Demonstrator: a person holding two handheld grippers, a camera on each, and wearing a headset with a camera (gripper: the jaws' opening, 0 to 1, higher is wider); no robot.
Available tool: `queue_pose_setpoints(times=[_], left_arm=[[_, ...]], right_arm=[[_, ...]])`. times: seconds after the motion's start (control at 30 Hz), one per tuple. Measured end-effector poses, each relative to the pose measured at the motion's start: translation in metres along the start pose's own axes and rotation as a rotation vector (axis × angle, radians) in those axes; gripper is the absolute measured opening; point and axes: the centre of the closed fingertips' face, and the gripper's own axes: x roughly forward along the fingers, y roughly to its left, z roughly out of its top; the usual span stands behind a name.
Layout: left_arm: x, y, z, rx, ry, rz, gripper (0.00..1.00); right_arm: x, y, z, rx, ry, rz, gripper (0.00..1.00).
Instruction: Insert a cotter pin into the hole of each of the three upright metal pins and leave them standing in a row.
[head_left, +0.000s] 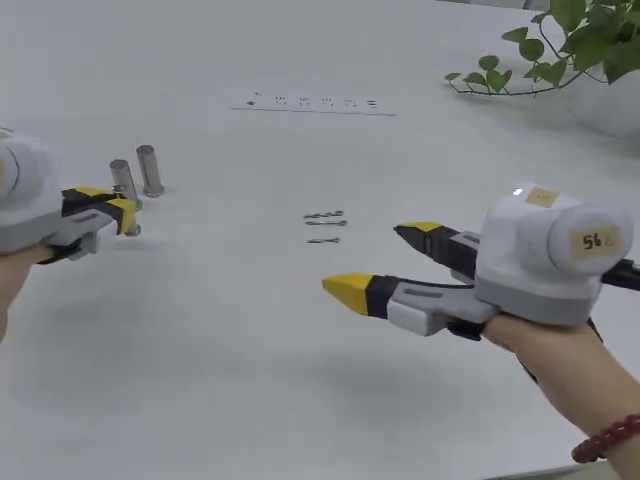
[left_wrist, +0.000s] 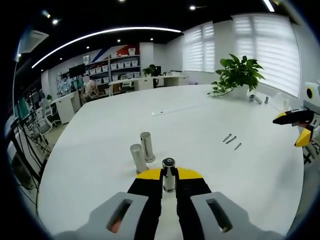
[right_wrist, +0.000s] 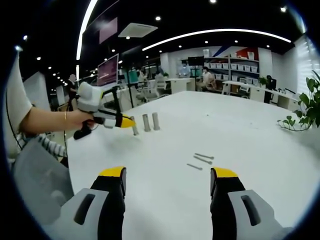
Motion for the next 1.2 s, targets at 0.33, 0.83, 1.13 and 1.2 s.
queue_pose_setpoints(times=[0.33,0.83,1.13,1.2], left_arm=[[0.009,-0.033,0.002,-0.011,0.005,0.007,0.07],[0.008,-0.056,-0.011,-0.053,0.003,0.059,0.07],[0.007,-0.067,-0.018,-0.043,0.004,0.063,0.07],[0.008,-0.067,-0.019,-0.052,0.008,0.062,0.07]], right_arm=[[-0.002,0.0,-0.006,0.014,0.009,0.005,0.68],[-0.003,0.004,-0.009,0.026,0.017,0.015,0.66],[-0.004,0.005,-0.014,0.025,0.029,0.025,0.64],[-0.004,0.005,-0.014,0.025,0.03,0.025,0.64]])
